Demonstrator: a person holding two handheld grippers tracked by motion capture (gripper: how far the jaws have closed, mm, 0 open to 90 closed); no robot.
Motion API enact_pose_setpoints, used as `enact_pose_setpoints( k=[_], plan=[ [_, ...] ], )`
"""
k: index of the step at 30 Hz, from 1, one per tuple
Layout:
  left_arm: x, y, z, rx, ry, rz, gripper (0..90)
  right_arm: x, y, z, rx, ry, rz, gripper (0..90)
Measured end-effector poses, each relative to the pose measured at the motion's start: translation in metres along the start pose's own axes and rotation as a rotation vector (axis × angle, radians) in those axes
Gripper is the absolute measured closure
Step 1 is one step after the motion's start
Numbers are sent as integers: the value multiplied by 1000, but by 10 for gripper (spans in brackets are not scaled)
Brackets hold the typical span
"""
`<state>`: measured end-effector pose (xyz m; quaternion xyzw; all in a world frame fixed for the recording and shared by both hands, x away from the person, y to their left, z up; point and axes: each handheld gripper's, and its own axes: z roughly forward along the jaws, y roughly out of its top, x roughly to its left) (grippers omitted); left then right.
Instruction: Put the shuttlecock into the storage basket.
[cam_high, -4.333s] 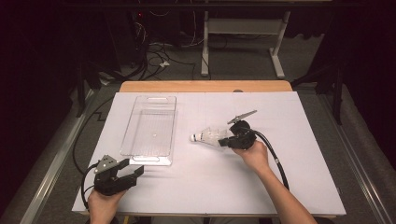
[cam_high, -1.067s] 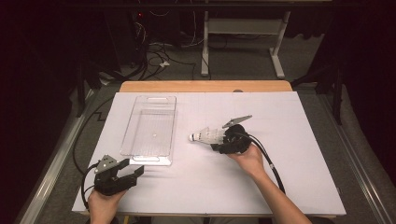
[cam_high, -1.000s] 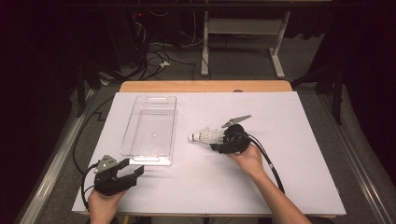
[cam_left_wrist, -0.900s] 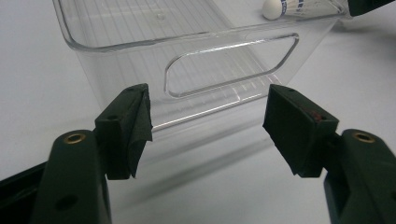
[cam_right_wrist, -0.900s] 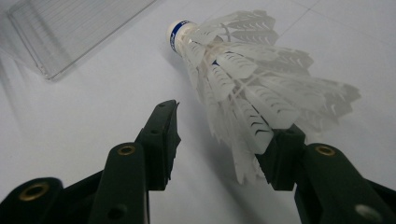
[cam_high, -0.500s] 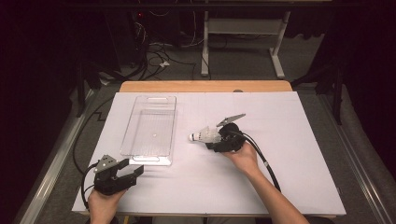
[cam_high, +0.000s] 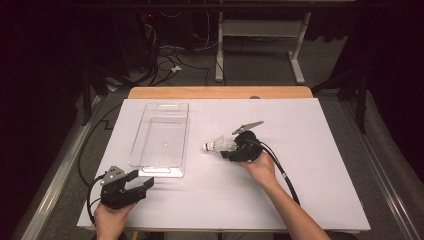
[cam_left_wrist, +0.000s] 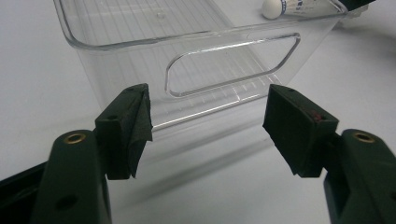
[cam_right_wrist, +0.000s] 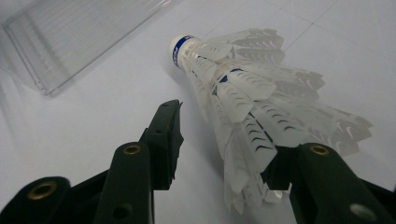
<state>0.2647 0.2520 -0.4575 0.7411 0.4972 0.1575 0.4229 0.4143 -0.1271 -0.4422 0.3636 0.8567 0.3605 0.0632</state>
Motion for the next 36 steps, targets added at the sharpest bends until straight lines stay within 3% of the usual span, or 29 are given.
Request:
enact_pose_setpoints(
  k=[13,17,36],
  plan=[
    [-3,0,-1,1,-3,20,331,2,5,7,14,-12,0,581],
    [-3,0,-1,1,-3,21,331,-1,5,8,17,-14,14,624],
    [-4,0,-1,3,2,26,331,1,5,7,5,-22,-8,852]
  ],
)
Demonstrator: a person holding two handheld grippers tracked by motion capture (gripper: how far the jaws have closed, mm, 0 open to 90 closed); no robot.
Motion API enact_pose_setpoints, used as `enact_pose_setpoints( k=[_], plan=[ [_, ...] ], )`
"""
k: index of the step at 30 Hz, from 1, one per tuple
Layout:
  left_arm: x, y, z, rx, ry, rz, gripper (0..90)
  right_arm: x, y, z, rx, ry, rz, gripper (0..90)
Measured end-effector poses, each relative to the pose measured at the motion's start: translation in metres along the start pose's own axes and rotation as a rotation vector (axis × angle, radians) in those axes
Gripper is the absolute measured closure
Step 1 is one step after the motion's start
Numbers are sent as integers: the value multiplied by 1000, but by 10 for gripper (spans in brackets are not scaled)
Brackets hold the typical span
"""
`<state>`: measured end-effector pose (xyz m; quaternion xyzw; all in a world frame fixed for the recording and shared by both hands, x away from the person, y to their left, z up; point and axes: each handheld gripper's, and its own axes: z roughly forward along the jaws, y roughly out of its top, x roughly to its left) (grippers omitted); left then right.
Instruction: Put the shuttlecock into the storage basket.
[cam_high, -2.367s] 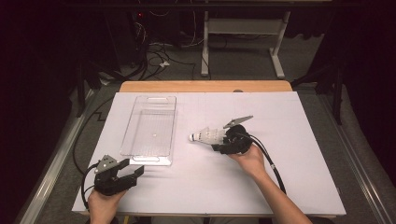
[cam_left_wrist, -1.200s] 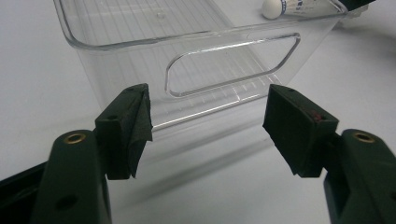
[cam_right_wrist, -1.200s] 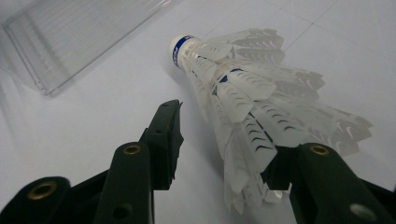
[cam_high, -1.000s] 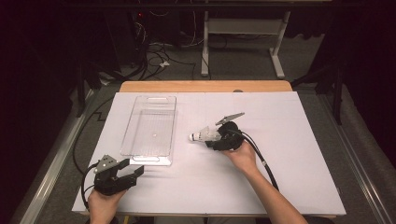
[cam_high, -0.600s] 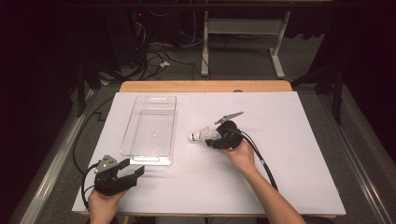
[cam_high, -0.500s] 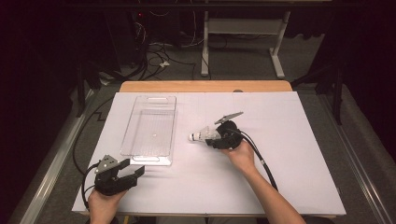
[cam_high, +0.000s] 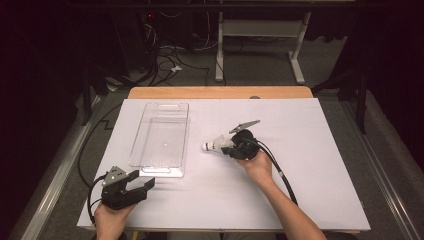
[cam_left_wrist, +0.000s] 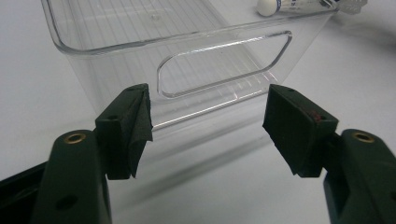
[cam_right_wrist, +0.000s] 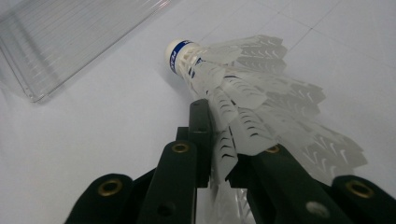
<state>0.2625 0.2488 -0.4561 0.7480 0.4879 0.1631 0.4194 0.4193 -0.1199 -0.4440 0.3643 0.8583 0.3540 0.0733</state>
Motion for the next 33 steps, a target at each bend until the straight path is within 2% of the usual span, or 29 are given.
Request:
enact_pose_setpoints(
  k=[8,33],
  plan=[
    [0,0,0,0,2,3,333,0,0,-1,-1,12,5,890],
    [1,0,-1,-8,4,0,333,-2,5,-18,-36,12,3,891]
  ],
)
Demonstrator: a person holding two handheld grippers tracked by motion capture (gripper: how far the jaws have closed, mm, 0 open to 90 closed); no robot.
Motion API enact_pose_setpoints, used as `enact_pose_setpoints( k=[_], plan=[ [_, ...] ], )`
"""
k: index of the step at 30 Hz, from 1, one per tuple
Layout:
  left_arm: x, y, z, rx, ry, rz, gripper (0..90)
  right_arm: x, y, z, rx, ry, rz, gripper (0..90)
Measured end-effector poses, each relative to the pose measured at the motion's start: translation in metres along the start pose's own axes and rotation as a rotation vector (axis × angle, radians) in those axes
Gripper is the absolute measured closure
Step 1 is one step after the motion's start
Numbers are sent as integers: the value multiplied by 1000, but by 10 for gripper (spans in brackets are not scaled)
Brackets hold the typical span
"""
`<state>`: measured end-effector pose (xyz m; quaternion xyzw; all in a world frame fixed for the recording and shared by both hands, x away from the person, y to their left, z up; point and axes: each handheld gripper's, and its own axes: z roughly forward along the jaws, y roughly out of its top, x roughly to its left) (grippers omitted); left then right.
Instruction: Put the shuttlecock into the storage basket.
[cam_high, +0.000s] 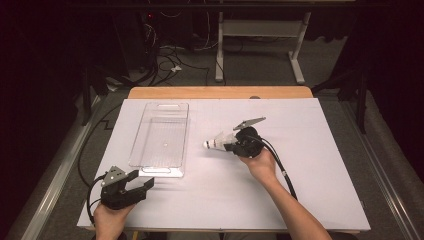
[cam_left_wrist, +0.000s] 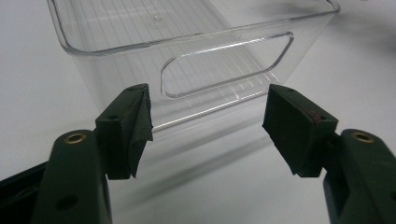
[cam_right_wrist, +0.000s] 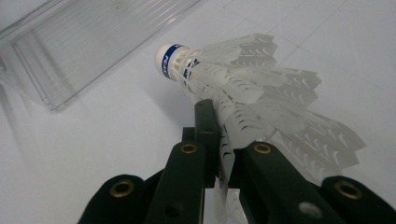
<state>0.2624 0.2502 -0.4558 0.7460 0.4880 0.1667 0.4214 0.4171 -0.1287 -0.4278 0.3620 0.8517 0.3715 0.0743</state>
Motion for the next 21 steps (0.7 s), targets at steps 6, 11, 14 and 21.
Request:
enact_pose_setpoints(
  k=[6,11,14,21],
  plan=[
    [0,0,-1,-1,1,-2,334,1,2,-3,-7,6,2,891],
    [0,0,0,3,2,-1,334,1,5,-4,-5,12,-4,891],
    [0,0,0,3,1,-1,335,1,7,-5,-11,13,-2,891],
    [0,0,0,3,0,4,336,1,11,-9,-15,19,0,892]
  ],
)
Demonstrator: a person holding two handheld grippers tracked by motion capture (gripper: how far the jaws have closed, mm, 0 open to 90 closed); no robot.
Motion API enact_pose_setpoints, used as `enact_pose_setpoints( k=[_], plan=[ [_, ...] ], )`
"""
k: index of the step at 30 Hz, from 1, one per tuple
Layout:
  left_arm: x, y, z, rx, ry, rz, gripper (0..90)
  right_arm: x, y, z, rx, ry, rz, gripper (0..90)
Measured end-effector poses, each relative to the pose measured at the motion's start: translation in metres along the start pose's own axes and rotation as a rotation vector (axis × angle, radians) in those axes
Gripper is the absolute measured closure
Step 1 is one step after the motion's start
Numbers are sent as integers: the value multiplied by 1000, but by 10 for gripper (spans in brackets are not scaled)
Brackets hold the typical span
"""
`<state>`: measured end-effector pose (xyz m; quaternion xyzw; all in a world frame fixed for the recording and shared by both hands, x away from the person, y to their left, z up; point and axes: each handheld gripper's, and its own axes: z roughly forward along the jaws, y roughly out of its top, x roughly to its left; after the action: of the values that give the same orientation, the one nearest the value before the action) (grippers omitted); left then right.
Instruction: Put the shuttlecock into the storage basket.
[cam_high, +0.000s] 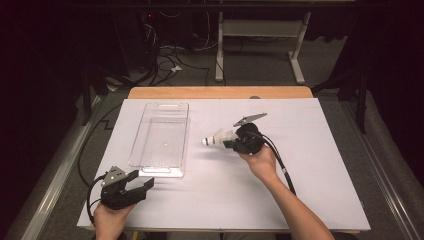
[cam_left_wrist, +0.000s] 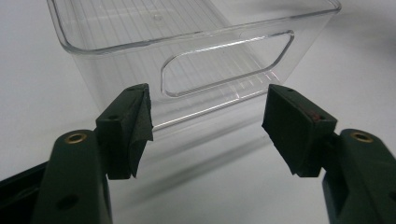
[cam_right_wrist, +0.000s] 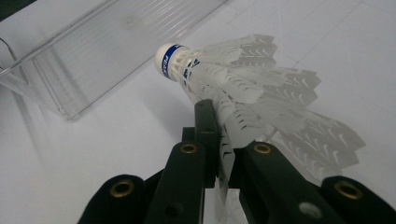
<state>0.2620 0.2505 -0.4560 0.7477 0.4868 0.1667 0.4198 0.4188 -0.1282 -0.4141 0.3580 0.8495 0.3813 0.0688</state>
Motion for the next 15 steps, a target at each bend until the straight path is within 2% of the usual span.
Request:
enact_pose_setpoints(
  k=[15],
  plan=[
    [0,0,0,0,7,-2,336,2,7,-4,-22,23,2,892]
  ],
)
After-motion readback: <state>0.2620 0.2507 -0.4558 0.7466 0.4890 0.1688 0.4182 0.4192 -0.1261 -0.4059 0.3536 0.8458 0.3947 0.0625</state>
